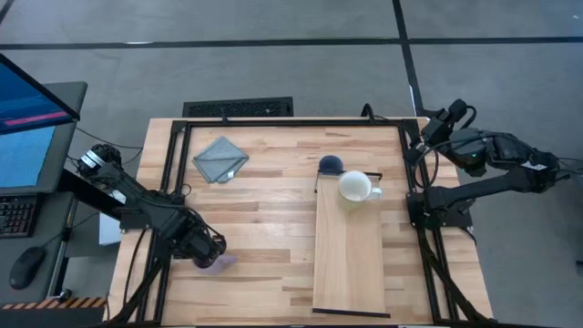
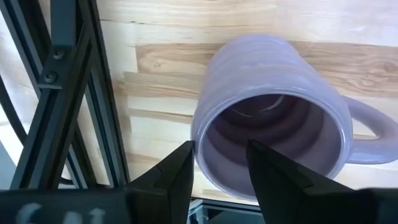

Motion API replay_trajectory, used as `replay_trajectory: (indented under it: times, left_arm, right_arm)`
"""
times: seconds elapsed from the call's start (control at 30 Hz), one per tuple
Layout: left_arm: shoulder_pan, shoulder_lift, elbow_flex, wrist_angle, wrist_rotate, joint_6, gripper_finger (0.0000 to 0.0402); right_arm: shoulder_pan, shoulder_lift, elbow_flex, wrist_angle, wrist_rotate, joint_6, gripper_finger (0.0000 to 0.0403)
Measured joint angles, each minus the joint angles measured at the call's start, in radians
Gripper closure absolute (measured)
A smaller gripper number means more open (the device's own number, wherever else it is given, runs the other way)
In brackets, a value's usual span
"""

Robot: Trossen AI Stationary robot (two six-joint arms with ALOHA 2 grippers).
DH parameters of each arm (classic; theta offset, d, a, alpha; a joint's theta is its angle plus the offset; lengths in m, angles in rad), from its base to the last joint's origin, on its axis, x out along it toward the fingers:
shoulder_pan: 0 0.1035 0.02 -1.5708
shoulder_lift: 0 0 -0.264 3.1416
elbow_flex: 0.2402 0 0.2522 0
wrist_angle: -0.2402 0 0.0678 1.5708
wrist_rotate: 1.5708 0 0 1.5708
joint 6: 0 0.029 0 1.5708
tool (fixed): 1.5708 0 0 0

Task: Stack small to large cups/mugs on shelf
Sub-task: Put the violet mug on the shelf

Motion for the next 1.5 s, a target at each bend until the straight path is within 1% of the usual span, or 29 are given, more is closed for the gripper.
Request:
replay_trajectory:
  times: [0.37, 0.57, 0.7, 0.77, 0.87, 1.0, 1.13, 1.17, 1.5]
  left_arm:
    - [-0.002, 0.0, -0.047, 0.013, 0.021, -0.006, 0.0264]
    - [-0.001, 0.0, -0.113, 0.158, 0.049, -0.007, 0.0264]
    - [-0.001, 0.0, -0.121, 0.168, 0.005, 0.001, 0.0267]
    - [0.003, 0.0, -0.121, 0.169, -0.008, 0.004, 0.0274]
    - [0.003, 0.0, -0.121, 0.168, -0.005, 0.007, 0.0296]
    - [0.002, 0.0, -0.121, 0.168, -0.013, 0.021, 0.0337]
    - [0.002, -0.001, -0.121, 0.172, -0.054, 0.056, 0.038]
    - [0.002, -0.001, -0.12, 0.172, -0.063, 0.058, 0.0385]
    - [0.02, -0.007, -0.12, 0.182, -0.119, 0.065, 0.0385]
  right_arm:
    - [0.0, -0.001, 0.0, 0.0, 0.0, 0.0, 0.0138]
    - [0.0, -0.001, 0.0, 0.0, 0.0, 0.0, 0.0138]
    - [0.0, -0.001, 0.0, -0.001, 0.0, 0.0, 0.0138]
    - [0.0, -0.001, 0.0, -0.001, 0.0, 0.001, 0.0138]
    - [0.0, -0.001, 0.0, 0.0, 0.0, 0.001, 0.0138]
    - [0.0, -0.001, 0.0, 0.0, 0.0, 0.001, 0.0138]
    - [0.0, -0.001, 0.0, 0.0, 0.0, 0.001, 0.0138]
    - [0.0, -0.001, 0.0, 0.0, 0.0, 0.001, 0.0138]
    - [0.0, -0.001, 0.0, 0.0, 0.0, 0.001, 0.0138]
